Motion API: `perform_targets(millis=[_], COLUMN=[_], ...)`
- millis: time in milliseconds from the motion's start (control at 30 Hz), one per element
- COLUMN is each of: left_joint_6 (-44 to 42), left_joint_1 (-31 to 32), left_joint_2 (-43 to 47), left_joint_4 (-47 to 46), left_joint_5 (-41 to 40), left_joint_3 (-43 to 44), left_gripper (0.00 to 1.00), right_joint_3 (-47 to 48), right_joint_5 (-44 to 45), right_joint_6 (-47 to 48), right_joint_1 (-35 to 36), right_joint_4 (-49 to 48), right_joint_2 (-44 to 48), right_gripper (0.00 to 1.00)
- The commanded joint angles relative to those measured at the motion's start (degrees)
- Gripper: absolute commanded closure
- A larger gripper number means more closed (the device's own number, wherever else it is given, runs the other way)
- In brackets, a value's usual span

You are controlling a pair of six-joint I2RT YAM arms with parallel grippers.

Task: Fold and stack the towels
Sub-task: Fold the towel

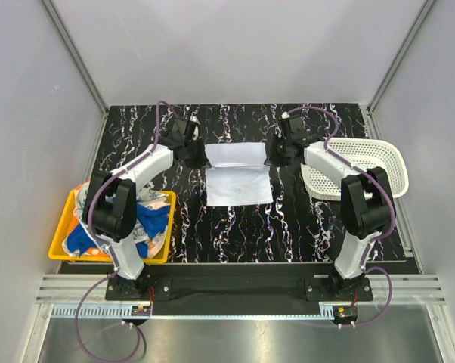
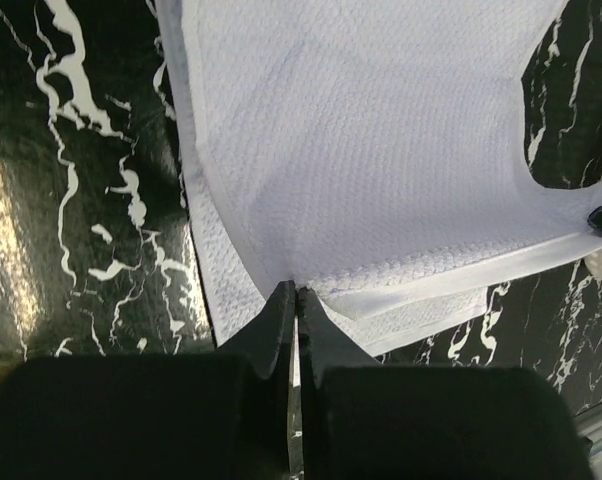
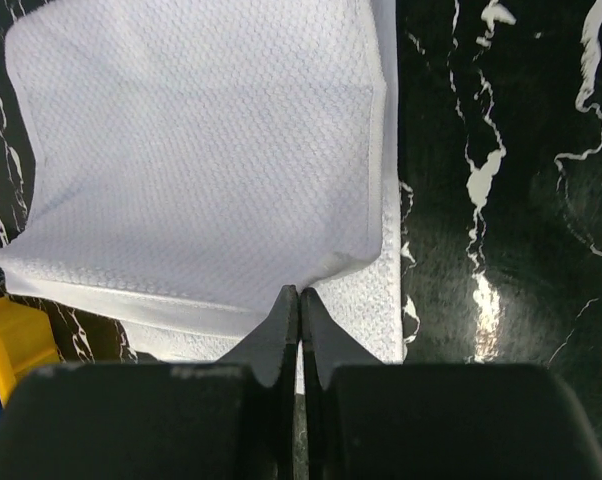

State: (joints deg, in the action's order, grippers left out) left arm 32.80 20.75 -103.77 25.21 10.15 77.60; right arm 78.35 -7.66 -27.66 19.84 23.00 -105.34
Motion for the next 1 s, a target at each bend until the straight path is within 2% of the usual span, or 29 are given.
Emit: perform_targets(millis=[0,200,967], left_joint_6=[-1.7,-2.0,-2.3], left_joint_1=[-0.5,2.0,4.6], left_joint_2=[4.2,5.9,13.2], left_joint_4=[1.1,1.3,3.3], left_joint_5=[-5.0,-6.1,-8.1], left_joint_3=[-2.2,-5.0,-9.3], left_gripper=[1.0,1.0,1.0], right_joint_3=[-1.6,-4.2,-8.1], right_joint_5=[1.9,2.5,5.3], right_joint_6=[-1.0,-2.3,-2.8], right_joint_1=[0.0,1.2,2.8], right_joint_4=[-0.1,-0.3,2.0], right_joint_2=[3.8,5.8,13.5], right_gripper=[1.0,1.0,1.0])
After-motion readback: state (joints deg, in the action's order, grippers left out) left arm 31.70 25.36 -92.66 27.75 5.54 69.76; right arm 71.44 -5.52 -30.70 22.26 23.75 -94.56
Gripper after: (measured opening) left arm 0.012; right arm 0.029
